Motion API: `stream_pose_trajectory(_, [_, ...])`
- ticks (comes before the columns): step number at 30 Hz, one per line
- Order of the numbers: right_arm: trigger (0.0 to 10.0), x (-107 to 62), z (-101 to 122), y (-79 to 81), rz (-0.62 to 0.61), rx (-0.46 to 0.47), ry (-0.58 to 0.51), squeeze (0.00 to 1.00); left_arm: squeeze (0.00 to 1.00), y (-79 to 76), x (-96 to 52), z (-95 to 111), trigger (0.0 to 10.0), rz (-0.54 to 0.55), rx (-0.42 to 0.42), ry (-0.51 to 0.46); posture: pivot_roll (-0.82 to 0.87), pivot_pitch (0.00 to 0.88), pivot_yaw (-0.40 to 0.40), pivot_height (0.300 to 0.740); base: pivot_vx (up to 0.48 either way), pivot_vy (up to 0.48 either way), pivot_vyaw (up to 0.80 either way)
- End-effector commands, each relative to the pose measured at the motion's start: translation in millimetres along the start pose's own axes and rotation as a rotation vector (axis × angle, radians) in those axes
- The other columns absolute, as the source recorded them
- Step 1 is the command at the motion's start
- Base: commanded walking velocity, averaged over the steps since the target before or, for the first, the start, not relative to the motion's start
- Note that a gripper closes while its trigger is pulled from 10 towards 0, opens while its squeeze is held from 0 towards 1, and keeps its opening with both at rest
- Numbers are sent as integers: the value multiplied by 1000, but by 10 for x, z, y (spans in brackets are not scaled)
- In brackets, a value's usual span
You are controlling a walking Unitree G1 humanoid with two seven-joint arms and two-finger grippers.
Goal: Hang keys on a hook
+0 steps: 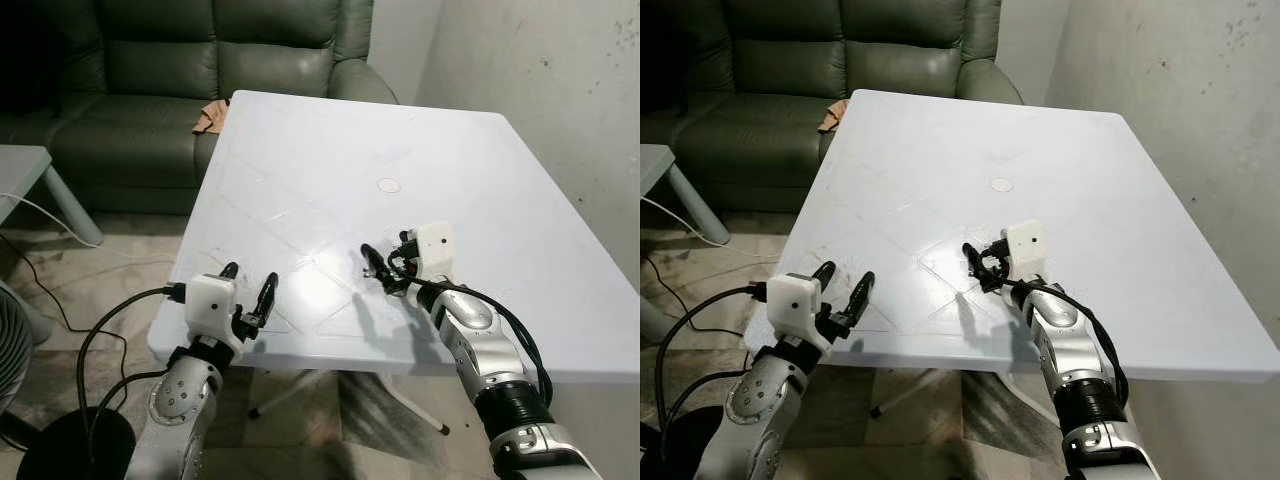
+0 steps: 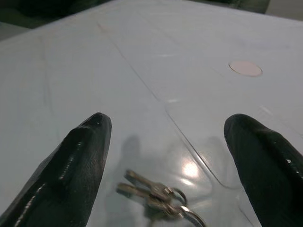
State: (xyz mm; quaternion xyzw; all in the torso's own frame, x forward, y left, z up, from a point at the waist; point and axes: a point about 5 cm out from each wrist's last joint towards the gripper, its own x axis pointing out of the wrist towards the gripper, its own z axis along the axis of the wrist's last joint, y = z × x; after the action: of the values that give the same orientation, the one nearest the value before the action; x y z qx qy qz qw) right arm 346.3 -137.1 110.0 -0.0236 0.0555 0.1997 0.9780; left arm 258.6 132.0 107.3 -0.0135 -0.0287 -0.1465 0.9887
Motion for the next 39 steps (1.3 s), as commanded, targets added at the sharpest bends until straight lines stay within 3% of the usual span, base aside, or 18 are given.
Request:
stream_pose_trajectory(1, [10000,16,30,-50,-4,11,17,1000,0,-27,-10,29,10000,-10,-1,-4,-47,77,-74,740,0,0,0])
stream_pose_trajectory(9, [10000,2,-21,-94,15,-28,87,1000,0,-22,-15,31,10000,-4,-4,2,-48,78,-75,740,0,0,0])
stream_pose_trajectory(10, [10000,-2,-20,-127,5,-60,91,0,0,-22,-6,32,10000,-2,-4,2,-52,78,-81,740,0,0,0])
stream_pose_trajectory(11, [10000,-3,-2,-164,-11,-119,90,0,0,-23,5,34,10000,2,-5,2,-51,79,-82,740,0,0,0])
stream_pose_trajectory(14, [10000,21,-5,-167,-47,-173,122,0,0,-24,11,37,10000,5,-8,1,-51,79,-84,740,0,0,0])
stream_pose_trajectory(28, [10000,100,-59,22,35,-231,196,0,0,-17,6,53,10000,29,-14,-3,-37,81,-97,740,0,0,0])
stream_pose_trajectory(39, [10000,84,-113,49,88,-245,241,0,0,-28,6,52,10000,35,-20,-3,-31,72,-104,740,0,0,0])
